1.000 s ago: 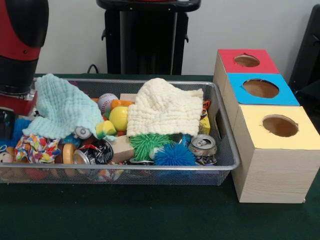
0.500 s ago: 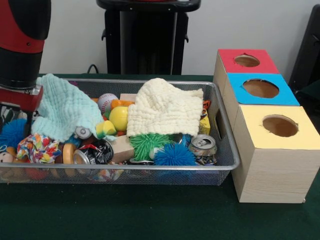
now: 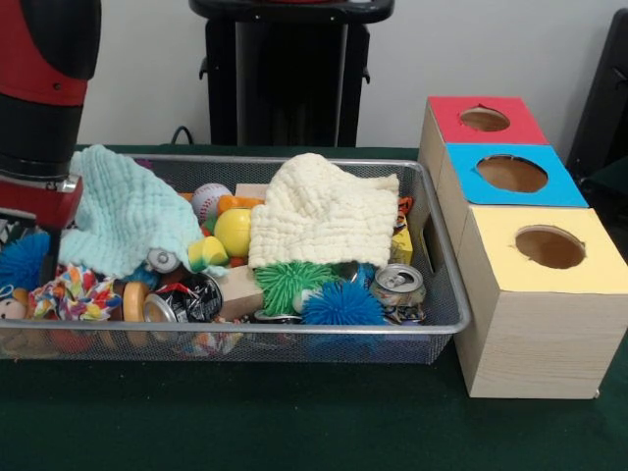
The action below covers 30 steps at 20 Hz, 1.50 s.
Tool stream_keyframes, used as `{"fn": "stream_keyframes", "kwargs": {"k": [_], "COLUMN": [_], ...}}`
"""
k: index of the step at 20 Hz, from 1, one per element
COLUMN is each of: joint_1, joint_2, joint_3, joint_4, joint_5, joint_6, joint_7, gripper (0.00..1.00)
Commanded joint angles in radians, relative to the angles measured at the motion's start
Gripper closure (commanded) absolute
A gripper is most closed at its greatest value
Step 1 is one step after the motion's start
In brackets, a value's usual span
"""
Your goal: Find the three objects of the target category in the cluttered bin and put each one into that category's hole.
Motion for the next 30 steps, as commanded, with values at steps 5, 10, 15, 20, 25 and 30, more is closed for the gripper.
{"fn": "stream_keyframes", "kwargs": {"k": [5,10,15,20,25,30], "joint_1": [0.029,0.029,0.026,0.018,0.02,0.023], "joint_2": [0.054,0.075,0.091,0.112,0.113,0.109], "joint_3": [0.051,0.045,0.048,0.05,0.044,0.038], "joint_4": [0.017,0.009,0.005,-0.007,-0.018,-0.04], "joint_5": [-0.081,-0.072,-0.071,-0.079,-0.084,-0.096], "joint_6": [-0.063,-0.102,-0.11,-0.117,-0.089,-0.053], "joint_7": [-0.026,0.029,0.028,0.012,-0.013,-0.05], "gripper": [0.0,0.0,0.0,0.0,0.0,0.0]}}
